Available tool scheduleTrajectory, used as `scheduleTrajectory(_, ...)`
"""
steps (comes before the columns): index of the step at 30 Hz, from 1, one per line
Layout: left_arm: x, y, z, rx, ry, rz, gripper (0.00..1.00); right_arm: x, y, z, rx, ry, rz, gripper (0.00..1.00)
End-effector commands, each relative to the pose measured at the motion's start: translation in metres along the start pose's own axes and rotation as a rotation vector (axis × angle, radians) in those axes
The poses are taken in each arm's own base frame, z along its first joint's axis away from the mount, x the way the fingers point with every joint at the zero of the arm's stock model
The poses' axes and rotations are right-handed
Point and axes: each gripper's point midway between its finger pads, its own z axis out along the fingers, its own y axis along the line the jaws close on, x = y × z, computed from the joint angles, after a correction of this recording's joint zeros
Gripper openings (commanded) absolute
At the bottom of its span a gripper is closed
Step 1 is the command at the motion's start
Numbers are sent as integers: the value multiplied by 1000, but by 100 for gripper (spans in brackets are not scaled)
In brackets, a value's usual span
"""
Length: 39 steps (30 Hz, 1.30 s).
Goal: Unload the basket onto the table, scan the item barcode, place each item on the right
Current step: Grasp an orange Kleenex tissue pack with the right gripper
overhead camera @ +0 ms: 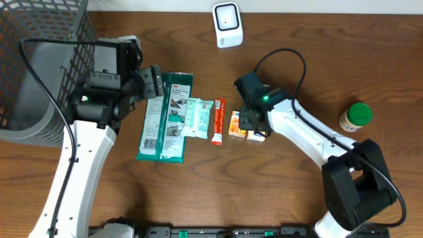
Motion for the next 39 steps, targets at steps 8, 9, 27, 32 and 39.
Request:
scheduleTrajectory(8, 1, 1, 0, -6, 2, -6, 84, 12, -43, 15, 200, -50, 22, 43)
scheduleTrajectory(9, 1, 1, 0, -6, 2, -6, 84, 12, -50, 13, 222, -51, 26, 43)
scheduleTrajectory(27, 1, 1, 0, -5, 2, -6, 84, 10, -53, 12, 192, -18, -72, 46)
scheduleTrajectory(32, 1, 1, 0, -6, 2, -6, 84, 17, -48, 11, 195, -7, -98, 47)
scheduleTrajectory(39, 1, 1, 0, -6, 2, -6, 84, 28, -51, 17, 224, -5, -125, 45)
